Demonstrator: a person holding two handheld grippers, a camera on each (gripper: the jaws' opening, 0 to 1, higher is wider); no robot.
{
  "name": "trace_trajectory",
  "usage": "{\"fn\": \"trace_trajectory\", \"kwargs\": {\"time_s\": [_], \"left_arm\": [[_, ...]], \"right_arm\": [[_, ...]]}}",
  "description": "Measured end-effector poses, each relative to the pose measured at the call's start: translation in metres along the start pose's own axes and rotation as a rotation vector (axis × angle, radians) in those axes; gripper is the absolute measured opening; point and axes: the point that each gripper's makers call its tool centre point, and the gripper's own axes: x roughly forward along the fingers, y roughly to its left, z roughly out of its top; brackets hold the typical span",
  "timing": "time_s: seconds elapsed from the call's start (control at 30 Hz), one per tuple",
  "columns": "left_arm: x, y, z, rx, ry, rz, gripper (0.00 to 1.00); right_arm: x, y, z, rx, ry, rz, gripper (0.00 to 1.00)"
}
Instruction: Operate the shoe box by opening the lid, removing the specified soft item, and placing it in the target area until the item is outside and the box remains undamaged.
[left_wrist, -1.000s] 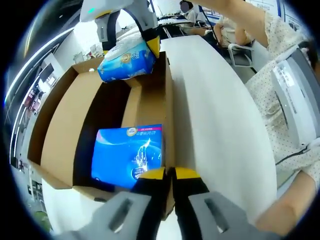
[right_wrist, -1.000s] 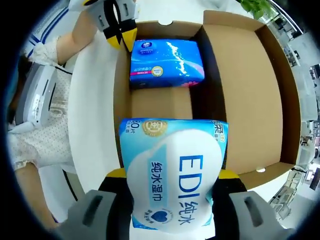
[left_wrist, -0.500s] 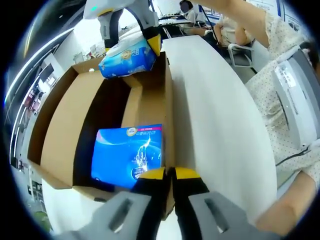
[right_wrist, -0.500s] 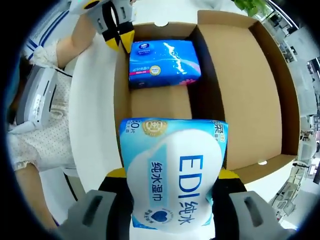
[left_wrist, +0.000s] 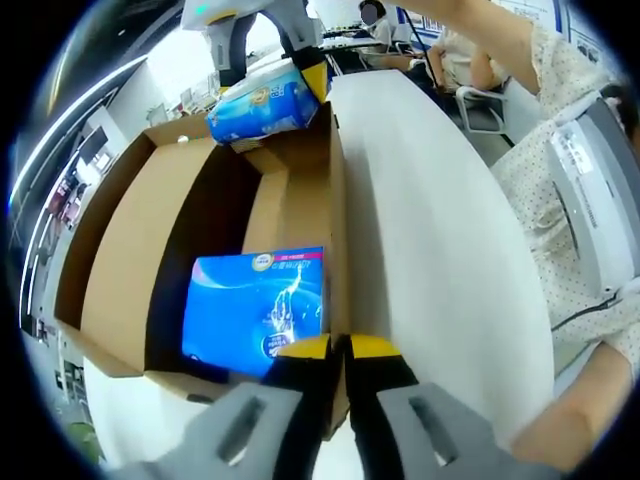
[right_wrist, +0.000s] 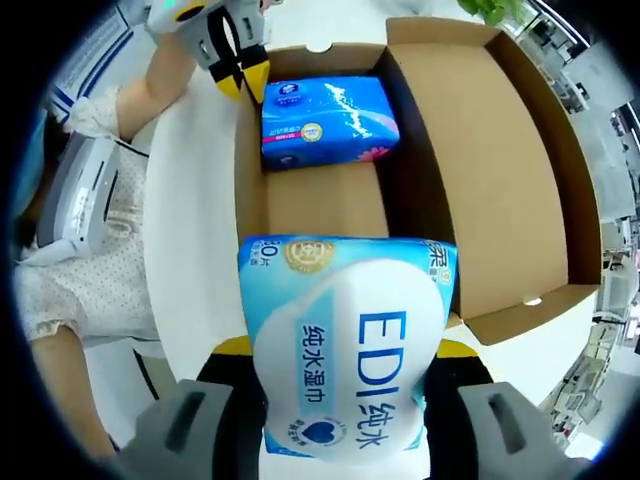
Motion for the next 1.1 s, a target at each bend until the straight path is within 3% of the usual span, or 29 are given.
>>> {"fn": "trace_trajectory", "kwargs": {"time_s": [0.8,1.1], "left_arm": [[0.0,-0.001,-0.001,0.0,0.001,-0.002,0.04],[-0.001,-0.001,-0.002,0.005,0.007,0.003,0.04]], "right_arm": [[-0.002,0.003,-0.035,0.052,-0.037,0.0,0.62],[0.002,0.004,-0.06,0.098,-0.03,0.007,0.62]]}}
